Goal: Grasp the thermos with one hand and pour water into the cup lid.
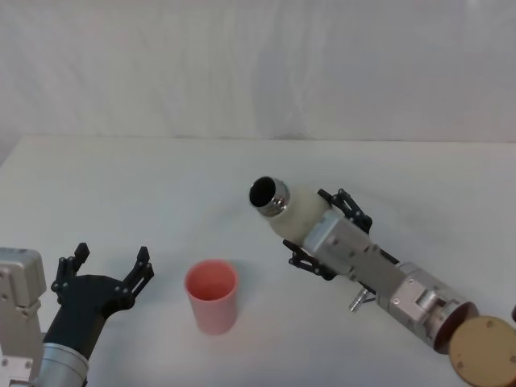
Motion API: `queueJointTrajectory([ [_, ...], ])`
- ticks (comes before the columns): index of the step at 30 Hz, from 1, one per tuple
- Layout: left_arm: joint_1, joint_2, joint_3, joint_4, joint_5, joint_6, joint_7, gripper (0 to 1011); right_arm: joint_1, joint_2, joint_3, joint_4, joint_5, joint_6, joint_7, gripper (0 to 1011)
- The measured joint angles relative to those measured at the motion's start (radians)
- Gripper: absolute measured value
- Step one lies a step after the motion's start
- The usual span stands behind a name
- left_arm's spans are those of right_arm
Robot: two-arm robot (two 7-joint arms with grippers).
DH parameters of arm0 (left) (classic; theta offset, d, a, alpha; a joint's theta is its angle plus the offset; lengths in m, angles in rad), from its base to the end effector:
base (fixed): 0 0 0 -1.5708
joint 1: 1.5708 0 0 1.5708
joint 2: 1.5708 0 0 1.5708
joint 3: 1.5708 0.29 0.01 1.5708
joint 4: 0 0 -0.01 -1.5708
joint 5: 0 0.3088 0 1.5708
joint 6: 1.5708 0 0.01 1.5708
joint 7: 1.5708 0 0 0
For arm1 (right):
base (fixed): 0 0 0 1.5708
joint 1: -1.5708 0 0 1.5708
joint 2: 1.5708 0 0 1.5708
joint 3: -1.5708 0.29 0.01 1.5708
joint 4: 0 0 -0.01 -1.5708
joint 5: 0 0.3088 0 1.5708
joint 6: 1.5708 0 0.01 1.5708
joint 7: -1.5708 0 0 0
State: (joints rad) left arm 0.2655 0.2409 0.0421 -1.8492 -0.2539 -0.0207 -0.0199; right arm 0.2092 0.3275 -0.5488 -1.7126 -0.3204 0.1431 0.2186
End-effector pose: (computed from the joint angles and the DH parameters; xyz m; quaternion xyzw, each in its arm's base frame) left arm 0.2529 0.0375 -0.2853 -0.0174 0.0065 0.6616 0.7496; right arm 0.3350 0.0788 -0.2329 -0.1967 -0.2828 -0.4032 0.8478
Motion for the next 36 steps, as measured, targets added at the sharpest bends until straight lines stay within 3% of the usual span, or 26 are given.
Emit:
queueJointTrajectory([
  [12, 0.0, 0.0, 0.0, 0.0, 0.0, 0.0, 0.0, 1001, 0.015, -0.017, -0.045, 0.011, -0.149, 0.028, -0.016, 957],
  [36, 0.0, 0.0, 0.0, 0.0, 0.0, 0.0, 0.0, 1001, 0.017, -0.029, -0.064, 0.017, -0.33, 0.031, 0.02, 957],
])
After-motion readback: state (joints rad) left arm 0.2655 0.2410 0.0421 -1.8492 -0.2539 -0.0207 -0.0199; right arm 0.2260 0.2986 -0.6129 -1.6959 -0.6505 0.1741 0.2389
